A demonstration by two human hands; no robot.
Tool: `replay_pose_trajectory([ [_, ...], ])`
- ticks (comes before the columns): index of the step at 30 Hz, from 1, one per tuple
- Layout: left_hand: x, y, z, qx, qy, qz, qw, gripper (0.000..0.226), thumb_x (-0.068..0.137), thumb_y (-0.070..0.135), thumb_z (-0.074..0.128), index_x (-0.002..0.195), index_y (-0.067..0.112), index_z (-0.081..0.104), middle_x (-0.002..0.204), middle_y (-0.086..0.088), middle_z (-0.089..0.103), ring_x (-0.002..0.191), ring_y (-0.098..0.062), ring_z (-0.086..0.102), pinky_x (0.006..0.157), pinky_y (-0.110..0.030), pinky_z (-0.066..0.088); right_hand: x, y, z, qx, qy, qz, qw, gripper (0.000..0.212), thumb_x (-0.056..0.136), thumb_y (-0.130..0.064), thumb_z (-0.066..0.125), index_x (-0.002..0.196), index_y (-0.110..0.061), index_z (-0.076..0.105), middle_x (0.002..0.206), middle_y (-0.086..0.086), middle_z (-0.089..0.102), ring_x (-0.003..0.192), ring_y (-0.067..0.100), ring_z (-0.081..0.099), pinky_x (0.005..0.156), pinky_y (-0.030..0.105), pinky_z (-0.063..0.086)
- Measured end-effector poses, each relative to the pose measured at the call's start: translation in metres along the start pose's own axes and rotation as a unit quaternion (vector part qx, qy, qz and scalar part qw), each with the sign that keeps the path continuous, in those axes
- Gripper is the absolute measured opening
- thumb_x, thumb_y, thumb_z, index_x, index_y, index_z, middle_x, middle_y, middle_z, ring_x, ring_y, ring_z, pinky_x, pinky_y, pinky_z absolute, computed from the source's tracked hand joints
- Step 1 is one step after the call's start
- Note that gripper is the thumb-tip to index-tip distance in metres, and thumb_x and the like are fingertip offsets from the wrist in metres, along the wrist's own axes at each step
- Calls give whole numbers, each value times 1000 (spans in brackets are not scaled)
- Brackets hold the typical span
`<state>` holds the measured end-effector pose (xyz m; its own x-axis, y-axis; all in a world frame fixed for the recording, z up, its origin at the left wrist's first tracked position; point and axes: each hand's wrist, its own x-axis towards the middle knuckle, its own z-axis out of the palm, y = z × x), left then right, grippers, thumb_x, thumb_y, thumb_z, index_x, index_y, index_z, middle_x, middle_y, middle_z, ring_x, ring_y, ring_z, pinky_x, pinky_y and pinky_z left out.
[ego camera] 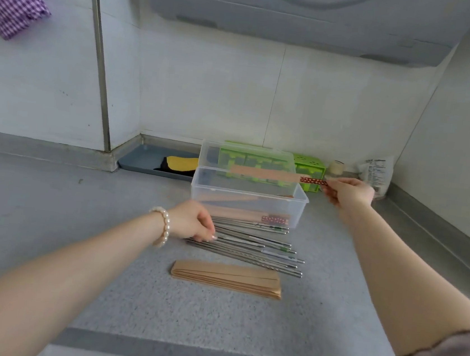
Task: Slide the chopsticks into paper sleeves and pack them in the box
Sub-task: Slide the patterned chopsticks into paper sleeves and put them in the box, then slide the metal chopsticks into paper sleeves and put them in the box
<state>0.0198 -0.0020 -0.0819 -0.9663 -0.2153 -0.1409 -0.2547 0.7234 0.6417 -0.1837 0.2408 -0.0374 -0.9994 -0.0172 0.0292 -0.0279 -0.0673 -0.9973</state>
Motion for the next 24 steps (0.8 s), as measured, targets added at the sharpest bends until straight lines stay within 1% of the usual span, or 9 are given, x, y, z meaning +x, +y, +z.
replay_pose_trajectory([
  [2,3,5,8,22,-45,11,999,6,77,22,74,79,19,68,88,-6,71,77,-12,63,78,-24,53,6,7,18,-59,13,-8,998,16,73,-11,77,68,-11,62,53,1,64,40,6,56,43,18,45],
  [6,4,5,17,33,-94,20,995,10,73,26,77,79,20,72,88,-1,72,79,-9,63,74,-20,50,11,21,44,-146,-3,-36,989,15,74,-19,77,66,-13,66,67,1,68,70,13,63,73,28,50],
  [10,3,4,19,24,-96,22,995,11,68,27,80,74,23,72,77,7,69,76,-6,61,71,-19,48,9,28,58,-286,-11,-60,956,31,81,-35,69,81,-5,74,68,11,64,60,17,51,62,23,38],
  [12,3,4,19,23,-91,21,995,11,67,27,81,71,24,70,72,9,66,72,-4,58,66,-18,45,6,31,63,-368,-18,-82,926,45,84,-45,61,88,-3,73,73,16,64,69,24,55,63,26,39],
  [15,1,6,19,25,-85,21,996,12,67,27,81,71,24,70,71,10,64,69,-3,56,63,-16,42,-1,36,64,-475,-27,-126,871,51,87,-50,52,79,-5,73,74,12,67,84,32,57,66,31,43],
  [17,0,7,21,30,-86,21,996,12,67,26,81,73,24,70,70,12,63,67,-1,55,61,-14,41,-8,34,60,-461,-47,-166,870,42,87,-43,56,67,-8,66,65,11,60,73,27,52,62,28,38],
  [20,-3,10,25,36,-88,30,995,14,67,24,81,75,23,70,68,13,61,65,0,54,60,-13,40,-29,25,48,-377,-141,-213,891,17,82,-21,69,76,-6,71,71,5,62,67,17,52,65,26,41],
  [22,-5,11,28,45,-84,36,995,16,66,23,82,76,21,70,70,12,61,66,0,54,63,-13,43,-47,21,37,-392,-250,-197,863,8,77,-13,73,81,-6,72,75,2,66,69,13,57,70,25,44],
  [24,-7,12,31,50,-79,39,995,20,65,23,83,80,19,70,74,10,64,70,-2,56,69,-17,49,-64,23,26,-452,-348,-148,808,7,75,-14,75,78,-10,71,70,-4,65,64,7,57,68,19,45],
])
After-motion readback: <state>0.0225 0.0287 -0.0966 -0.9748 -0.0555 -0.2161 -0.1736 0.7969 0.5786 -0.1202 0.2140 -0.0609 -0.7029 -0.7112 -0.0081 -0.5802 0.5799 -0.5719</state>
